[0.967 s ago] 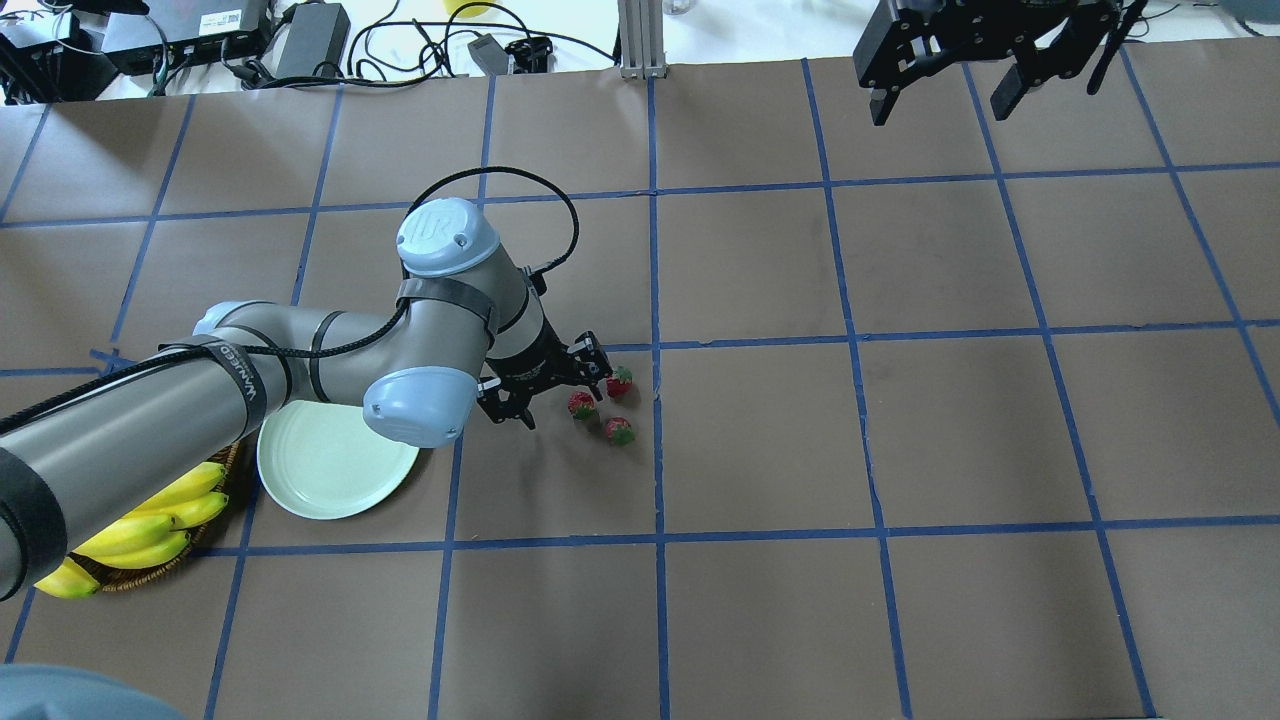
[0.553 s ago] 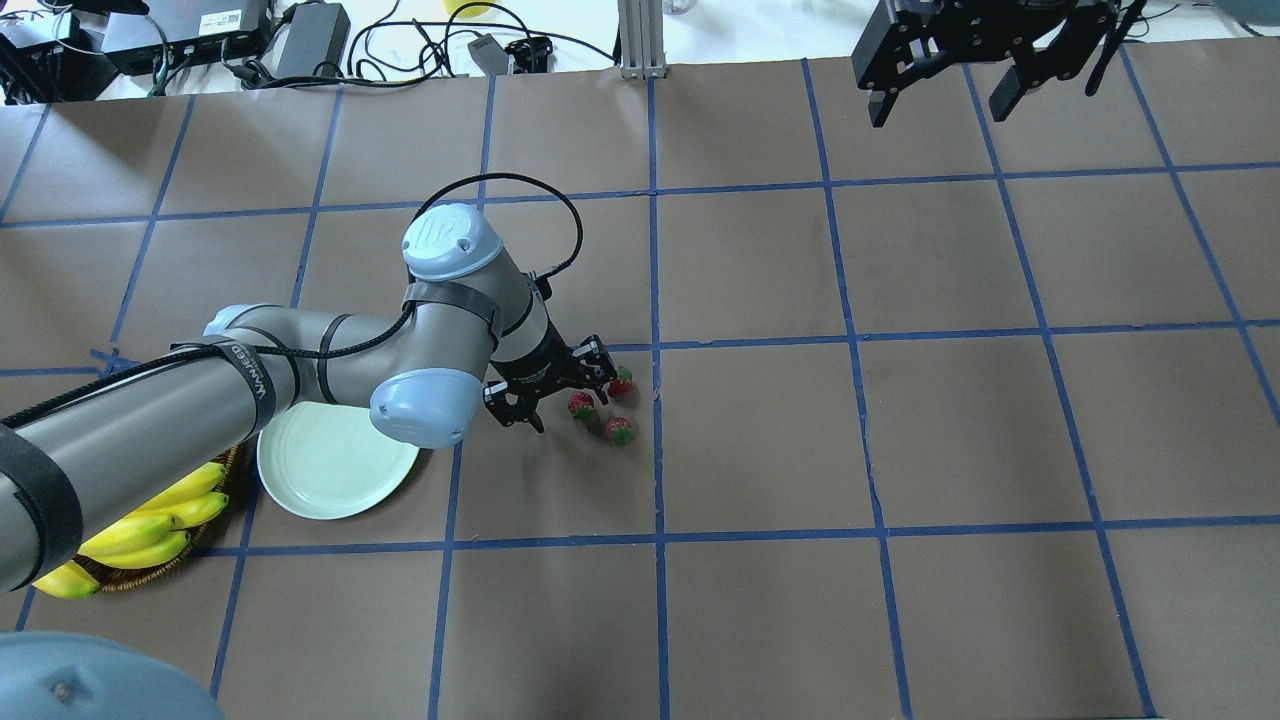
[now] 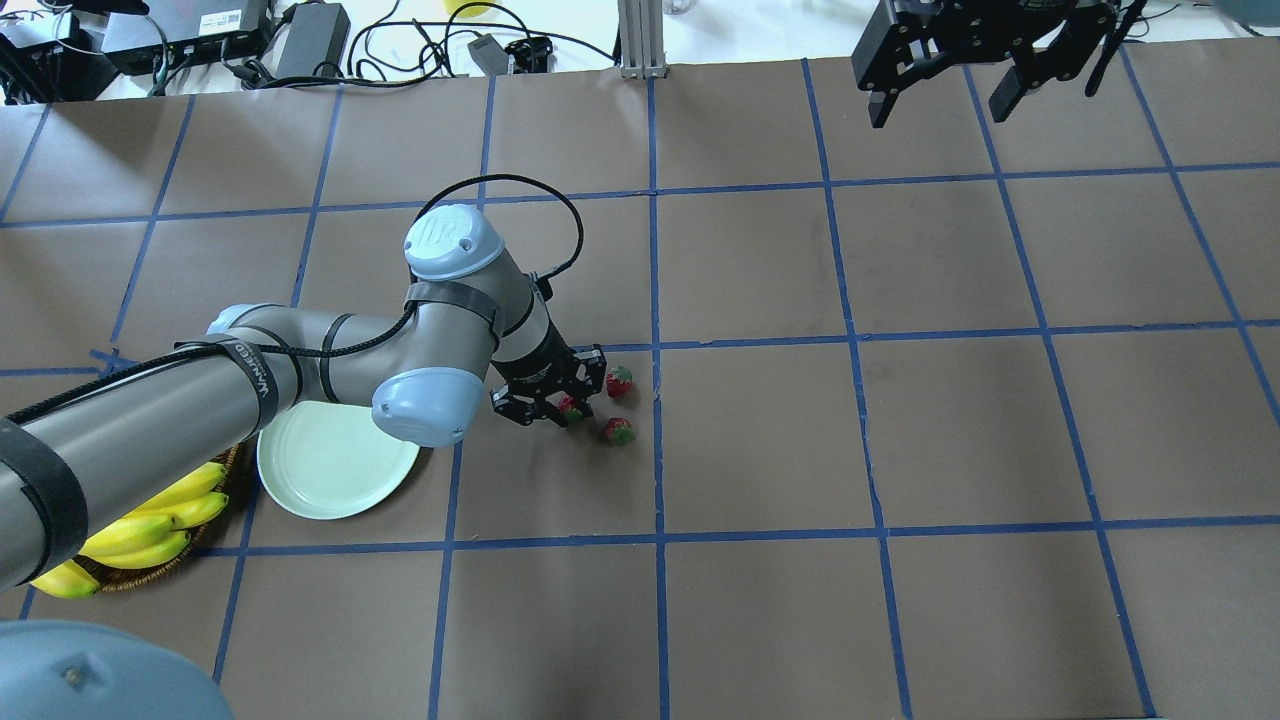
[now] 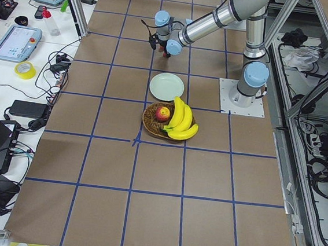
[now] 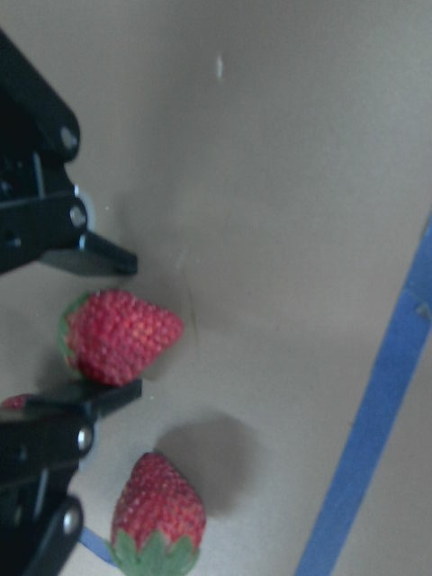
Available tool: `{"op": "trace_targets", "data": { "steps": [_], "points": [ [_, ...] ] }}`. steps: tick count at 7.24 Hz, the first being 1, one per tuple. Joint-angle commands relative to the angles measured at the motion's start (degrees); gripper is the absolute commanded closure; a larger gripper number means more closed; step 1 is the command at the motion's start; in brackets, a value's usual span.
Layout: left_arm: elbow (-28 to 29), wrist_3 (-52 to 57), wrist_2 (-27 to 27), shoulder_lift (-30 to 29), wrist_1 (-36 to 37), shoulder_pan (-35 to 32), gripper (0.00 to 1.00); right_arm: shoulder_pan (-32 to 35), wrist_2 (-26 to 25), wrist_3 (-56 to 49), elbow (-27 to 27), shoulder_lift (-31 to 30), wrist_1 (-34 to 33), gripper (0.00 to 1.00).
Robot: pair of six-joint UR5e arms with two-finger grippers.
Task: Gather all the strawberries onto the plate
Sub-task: 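Carry the strawberry over the green plate and open the left gripper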
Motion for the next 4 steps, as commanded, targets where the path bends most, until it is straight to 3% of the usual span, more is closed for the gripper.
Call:
{"op": "trace_targets", "data": {
  "steps": [1,3,4],
  "points": [
    [3.03,0.57,1.01,2.49,-0.98,0.67,1.0,-0.08,0.09,0.0,-0.03,-0.05,0.0,0.0],
    [9.08,1.35,5.55,4.08,-7.28,4.52,1.0,0.0,0.0,0.0,0.06,-0.05,0.0,0.0],
    [11.55,8.84,7.85,5.31,-12.8,7.94,1.0,0.0,0.0,0.09,0.06,0.04,0.0,0.0]
  ]
}}
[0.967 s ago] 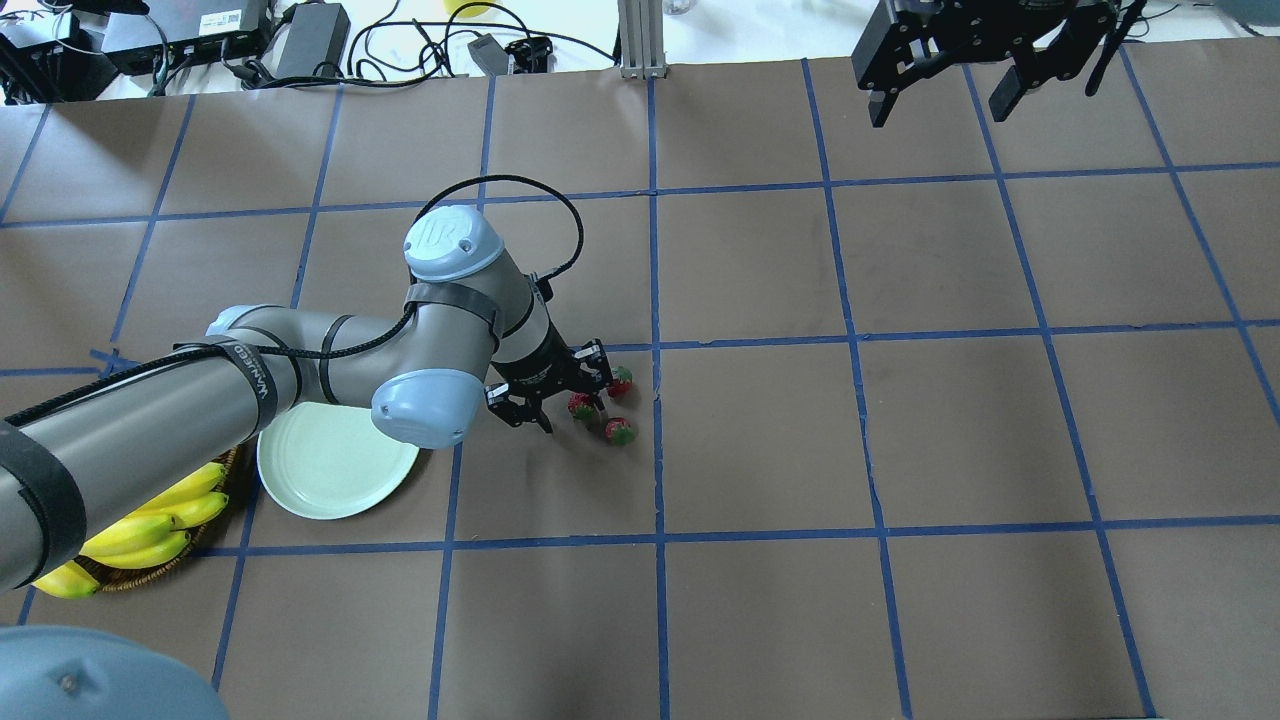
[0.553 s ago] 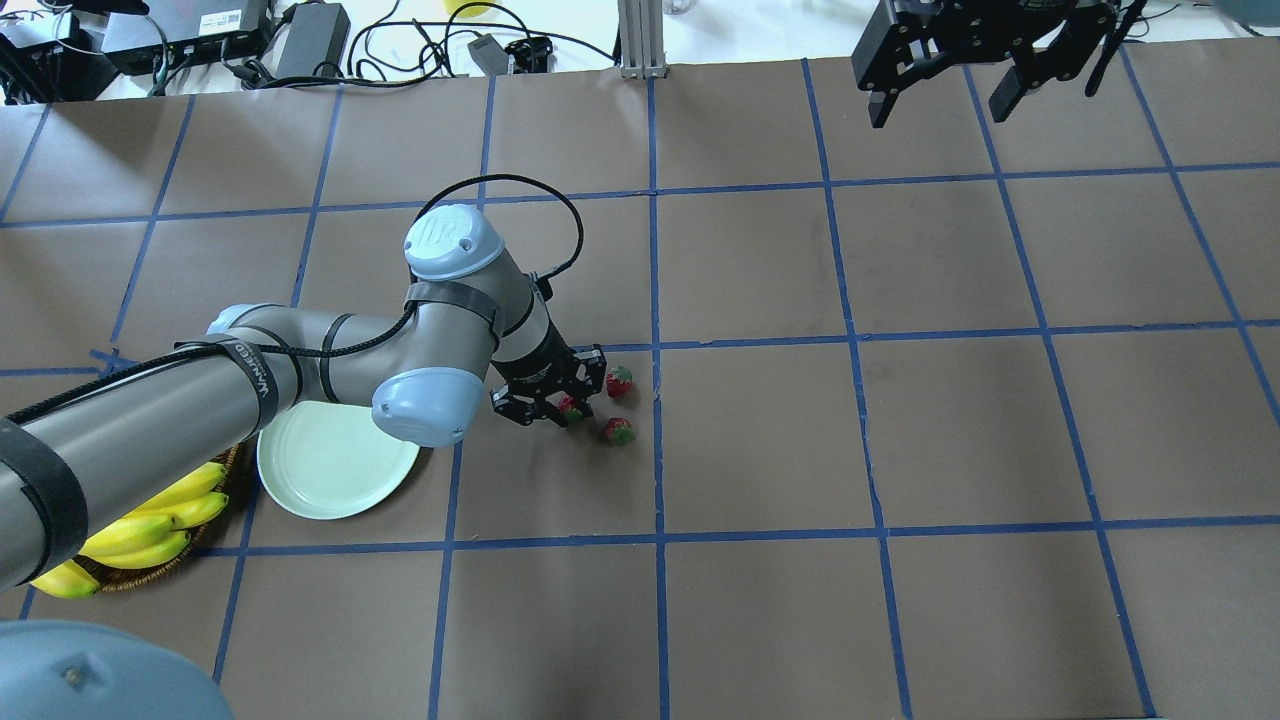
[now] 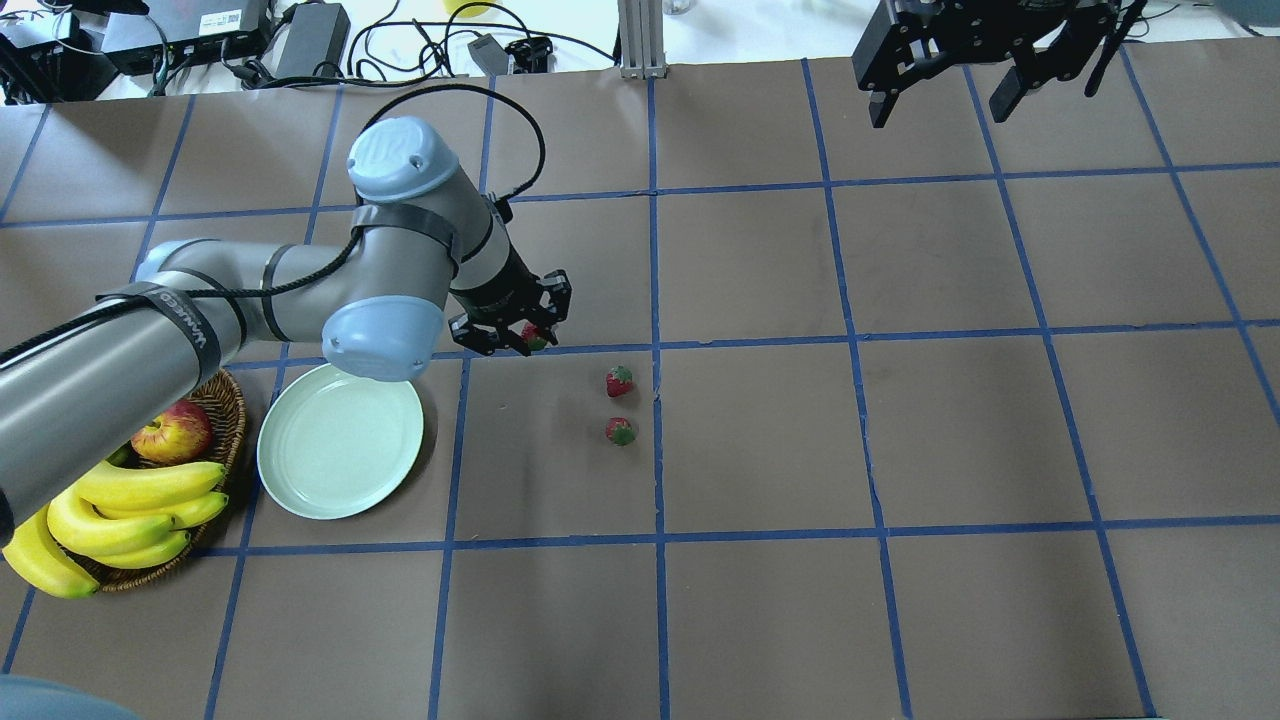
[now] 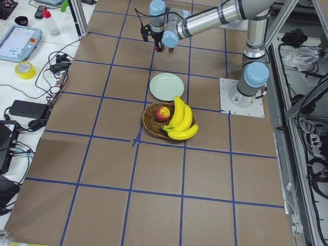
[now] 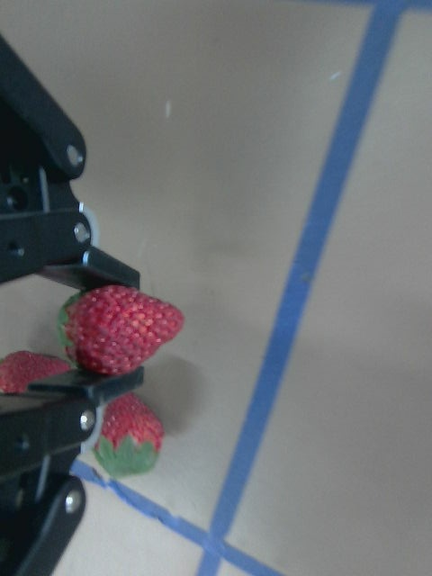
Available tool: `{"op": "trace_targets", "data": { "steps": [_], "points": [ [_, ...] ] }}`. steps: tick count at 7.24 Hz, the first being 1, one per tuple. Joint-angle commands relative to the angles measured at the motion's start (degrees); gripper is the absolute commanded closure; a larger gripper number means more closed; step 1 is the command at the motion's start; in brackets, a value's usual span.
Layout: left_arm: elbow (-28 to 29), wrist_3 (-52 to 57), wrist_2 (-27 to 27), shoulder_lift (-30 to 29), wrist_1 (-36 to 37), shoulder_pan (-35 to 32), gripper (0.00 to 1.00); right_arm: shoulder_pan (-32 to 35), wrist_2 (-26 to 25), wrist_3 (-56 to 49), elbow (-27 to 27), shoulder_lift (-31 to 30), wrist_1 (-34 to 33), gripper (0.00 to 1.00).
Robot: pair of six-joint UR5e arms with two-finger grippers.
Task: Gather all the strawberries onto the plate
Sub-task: 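Carry the strawberry over the green plate and open the left gripper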
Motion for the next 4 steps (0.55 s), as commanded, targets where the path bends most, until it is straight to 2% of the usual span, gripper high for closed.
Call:
{"op": "trace_targets", "data": {
  "steps": [1,2,4],
  "points": [
    [2.97,15.49,6.38,2.72,-9.68,7.77,1.0,-0.05,-0.01,0.07,0.03,0.07,0.0,0.0],
    [2.18,20.89,9.37,3.61,-12.42,11.73,1.0,0.04,-0.01,0.07,0.03,0.07,0.0,0.0],
    [-3.85,28.65,9.4,4.67,-12.8,18.6,1.0,0.04,-0.01,-0.02,0.03,0.07,0.0,0.0]
  ]
}}
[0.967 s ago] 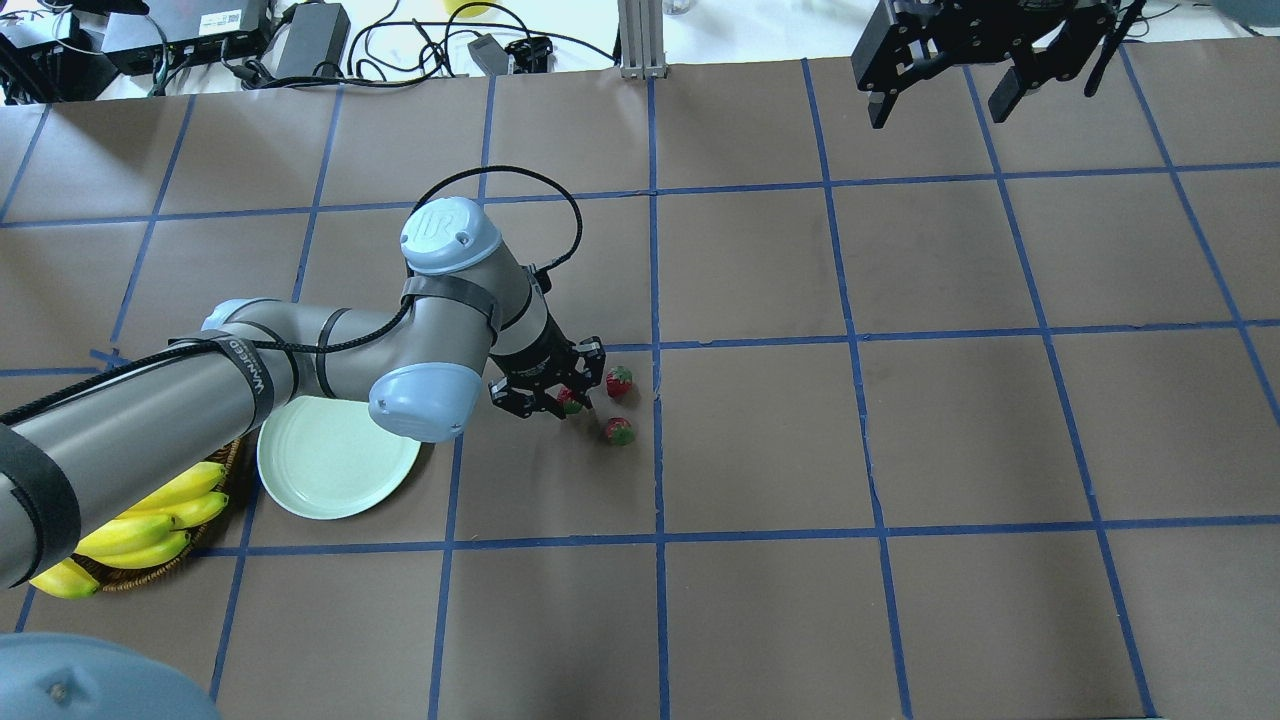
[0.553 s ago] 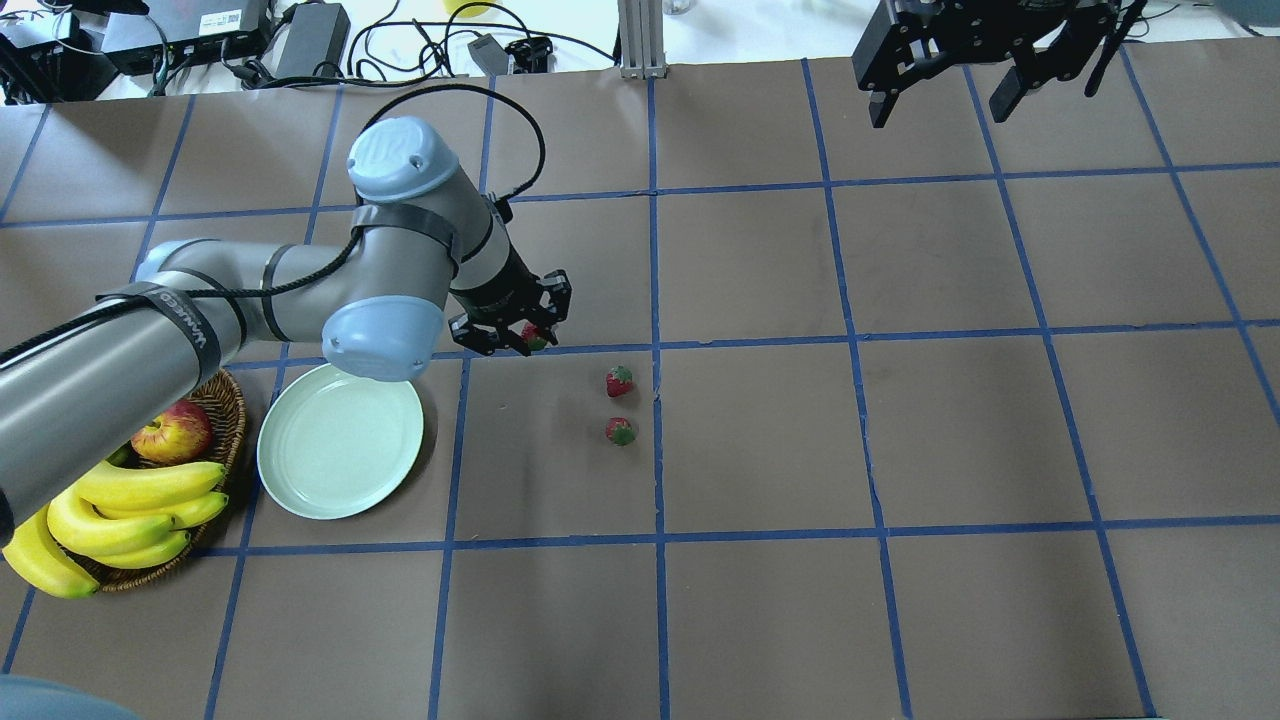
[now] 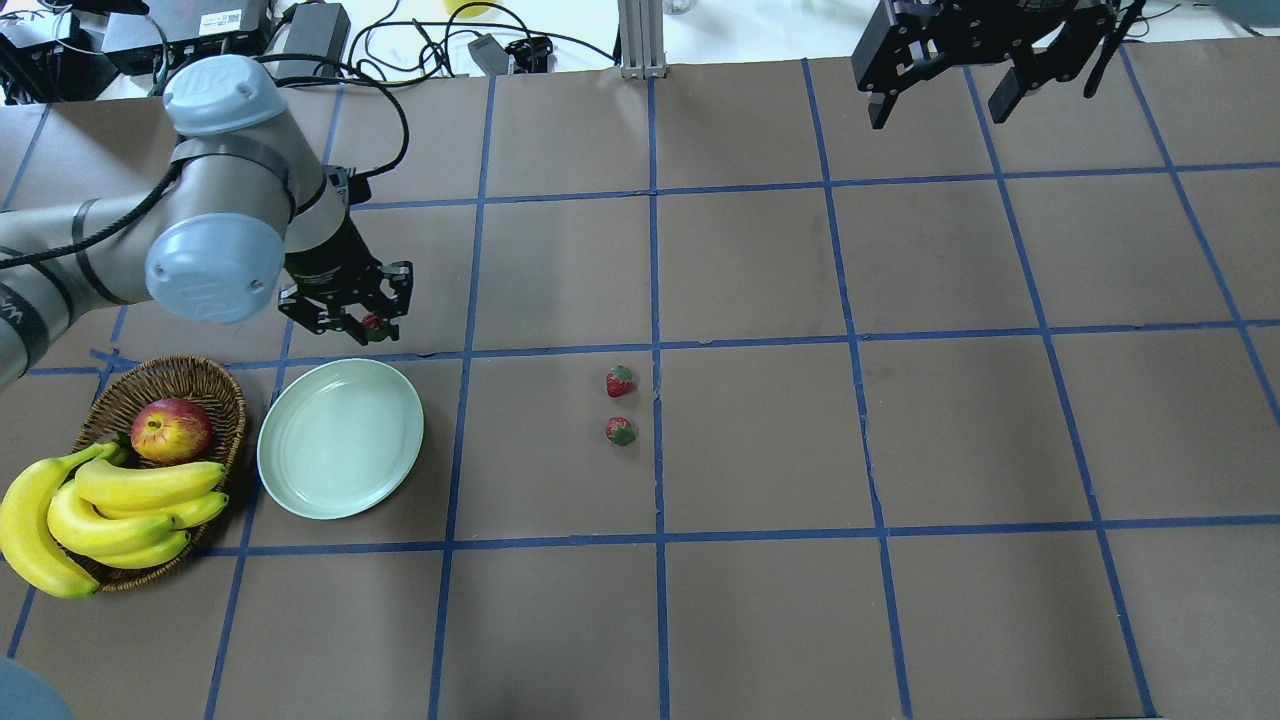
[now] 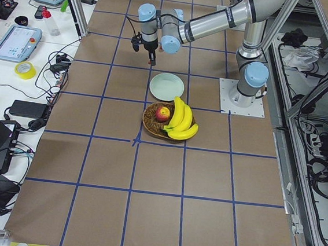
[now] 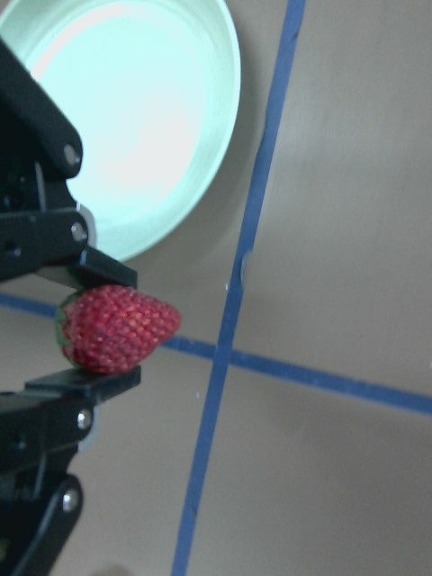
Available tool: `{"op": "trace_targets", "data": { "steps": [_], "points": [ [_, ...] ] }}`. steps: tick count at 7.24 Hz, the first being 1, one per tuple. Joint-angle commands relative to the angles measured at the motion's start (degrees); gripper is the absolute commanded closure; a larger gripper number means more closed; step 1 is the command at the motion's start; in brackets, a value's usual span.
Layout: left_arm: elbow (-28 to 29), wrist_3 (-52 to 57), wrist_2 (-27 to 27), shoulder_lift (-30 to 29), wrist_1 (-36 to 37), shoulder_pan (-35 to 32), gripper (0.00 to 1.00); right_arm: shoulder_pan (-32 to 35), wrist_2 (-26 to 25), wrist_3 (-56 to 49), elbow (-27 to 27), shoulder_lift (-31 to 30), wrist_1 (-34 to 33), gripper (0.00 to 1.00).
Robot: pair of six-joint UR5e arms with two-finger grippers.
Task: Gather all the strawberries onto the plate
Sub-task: 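Carry the strawberry over the green plate and open the left gripper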
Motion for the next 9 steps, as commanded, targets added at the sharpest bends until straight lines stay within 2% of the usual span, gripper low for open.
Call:
{"op": "trace_targets", "data": {
  "steps": [1,3,4,5,6,7,8,9],
  "points": [
    [-5.91,6.99,0.37,0.62,-0.23,5.18,1.0,0.1,0.0,-0.03,0.0,-0.08,0.0,0.0],
    [-6.64,7.44,0.55,-0.69,0.3,5.54,1.0,0.11,0.0,-0.03,0.0,-0.08,0.0,0.0],
    [-6.64,7.45,3.85,-1.31,0.3,5.54,1.0,0.11,0.0,-0.03,0.0,0.0,0.0,0.0],
    [-6.73,7.1,6.32,-1.84,0.13,5.54,0.66,0.11,0.09,-0.03,0.0,0.01,0.09,0.0],
    [-7.6,6.83,5.3,-2.02,0.38,5.54,0.17,0.11,0.0,-0.03,0.09,0.01,0.0,0.0],
    [-7.26,7.01,3.21,-2.11,0.56,5.54,0.0,0.11,0.0,-0.03,0.09,0.09,0.0,0.0],
    [-6.64,6.49,2.75,-1.85,2.13,5.46,0.0,0.19,0.0,-0.03,0.09,0.01,0.0,0.0],
    [-5.51,5.78,-3.35,-1.76,2.67,5.46,0.0,0.11,0.0,-0.03,0.09,0.01,0.0,0.0]
  ]
}}
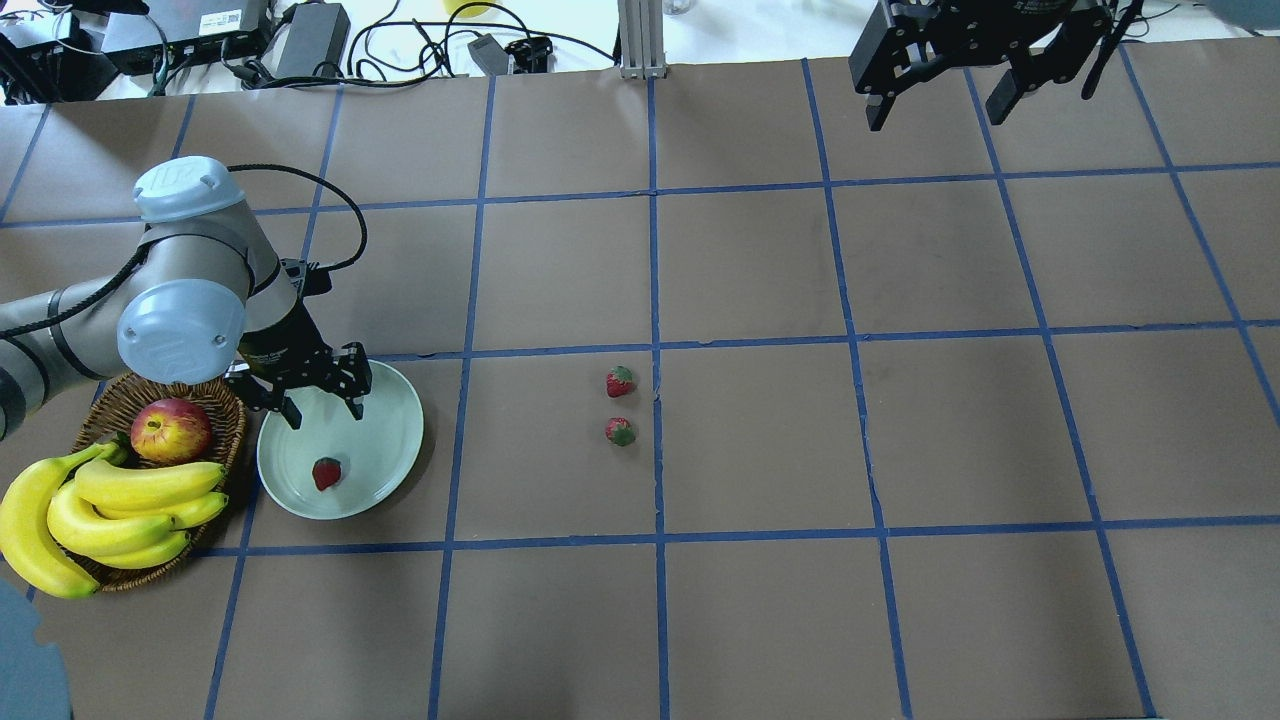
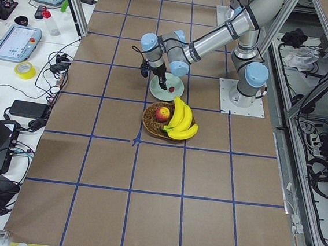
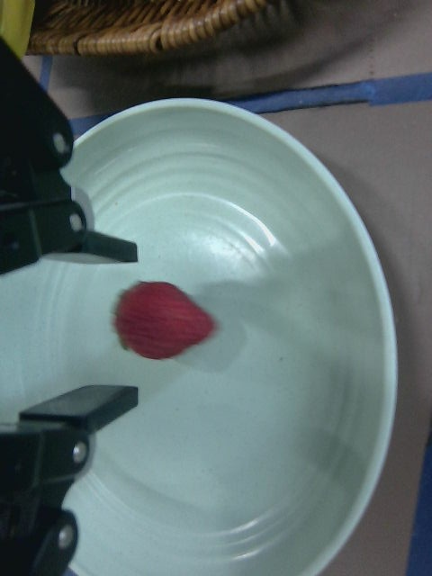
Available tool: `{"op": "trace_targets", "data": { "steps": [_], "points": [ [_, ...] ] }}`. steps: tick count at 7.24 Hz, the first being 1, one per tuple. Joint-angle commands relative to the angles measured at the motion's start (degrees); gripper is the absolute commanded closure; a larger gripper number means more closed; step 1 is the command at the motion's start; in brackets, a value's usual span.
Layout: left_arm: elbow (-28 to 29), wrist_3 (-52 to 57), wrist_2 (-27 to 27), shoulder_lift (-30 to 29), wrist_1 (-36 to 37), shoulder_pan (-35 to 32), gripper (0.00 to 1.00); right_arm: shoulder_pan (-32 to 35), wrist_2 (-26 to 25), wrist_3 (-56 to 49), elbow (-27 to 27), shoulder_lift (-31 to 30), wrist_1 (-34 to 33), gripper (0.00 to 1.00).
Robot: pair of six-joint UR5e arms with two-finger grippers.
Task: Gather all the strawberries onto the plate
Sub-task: 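Return the left gripper to the cluster and grasp another strawberry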
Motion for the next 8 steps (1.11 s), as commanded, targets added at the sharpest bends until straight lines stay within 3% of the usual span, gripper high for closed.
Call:
{"op": "trace_targets", "data": {
  "steps": [1,3,5,8],
  "points": [
    [3.33,-0.69,-7.67,0.73,0.85,-0.56,0.0,0.04,0.0,0.0,0.0,-0.02,0.0,0.0],
    [5.9,-2.0,-11.71,1.27,0.94,-6.24,0.0,0.04,0.0,0.0,0.0,-0.11,0.0,0.0],
    [6.35,-4.65,-12.08,0.3,8.62,-13.45,0.0,0.13,0.0,0.0,0.0,-0.11,0.0,0.0],
    [5.99,-13.96,-17.78,-1.89,14.1,-22.86,0.0,0.31,0.0,0.0,0.0,-0.11,-0.09,0.0]
  ]
}}
